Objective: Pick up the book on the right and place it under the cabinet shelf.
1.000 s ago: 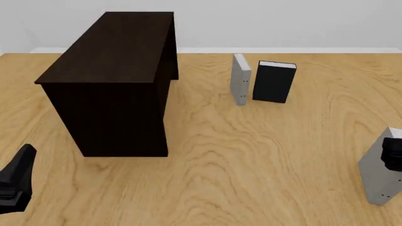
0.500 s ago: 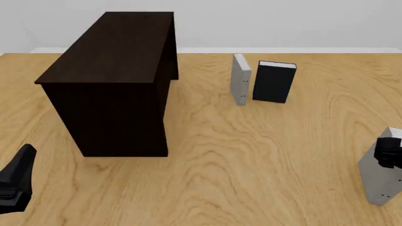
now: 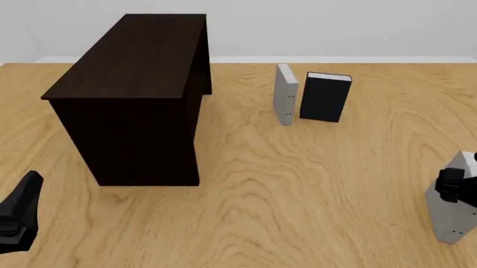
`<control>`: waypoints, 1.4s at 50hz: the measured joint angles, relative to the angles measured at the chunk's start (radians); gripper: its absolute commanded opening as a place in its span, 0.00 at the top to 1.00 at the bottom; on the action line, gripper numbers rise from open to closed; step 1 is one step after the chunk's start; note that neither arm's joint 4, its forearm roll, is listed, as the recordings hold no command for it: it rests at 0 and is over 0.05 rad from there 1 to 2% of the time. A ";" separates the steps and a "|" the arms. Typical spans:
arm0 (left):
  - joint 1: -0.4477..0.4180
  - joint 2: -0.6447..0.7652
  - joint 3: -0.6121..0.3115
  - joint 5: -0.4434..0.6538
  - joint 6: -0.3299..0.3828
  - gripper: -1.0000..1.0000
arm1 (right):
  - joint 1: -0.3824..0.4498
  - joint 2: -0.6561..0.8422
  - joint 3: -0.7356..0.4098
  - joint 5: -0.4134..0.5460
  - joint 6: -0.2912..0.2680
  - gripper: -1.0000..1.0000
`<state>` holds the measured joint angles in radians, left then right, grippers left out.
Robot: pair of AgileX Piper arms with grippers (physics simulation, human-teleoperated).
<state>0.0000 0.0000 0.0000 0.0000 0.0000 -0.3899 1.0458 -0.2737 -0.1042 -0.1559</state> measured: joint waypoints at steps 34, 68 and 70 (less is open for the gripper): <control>0.000 0.000 0.000 0.000 0.000 0.00 | 0.034 -0.068 0.010 0.051 0.010 1.00; 0.000 0.000 0.000 0.000 0.000 0.00 | 0.367 -0.197 -0.126 0.207 0.429 1.00; 0.000 0.000 0.000 0.000 0.000 0.00 | 0.387 -0.183 -0.126 0.183 0.464 1.00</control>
<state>0.0000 0.0000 0.0000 0.0000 0.0000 -0.0030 0.8627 -0.3994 0.0785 0.3080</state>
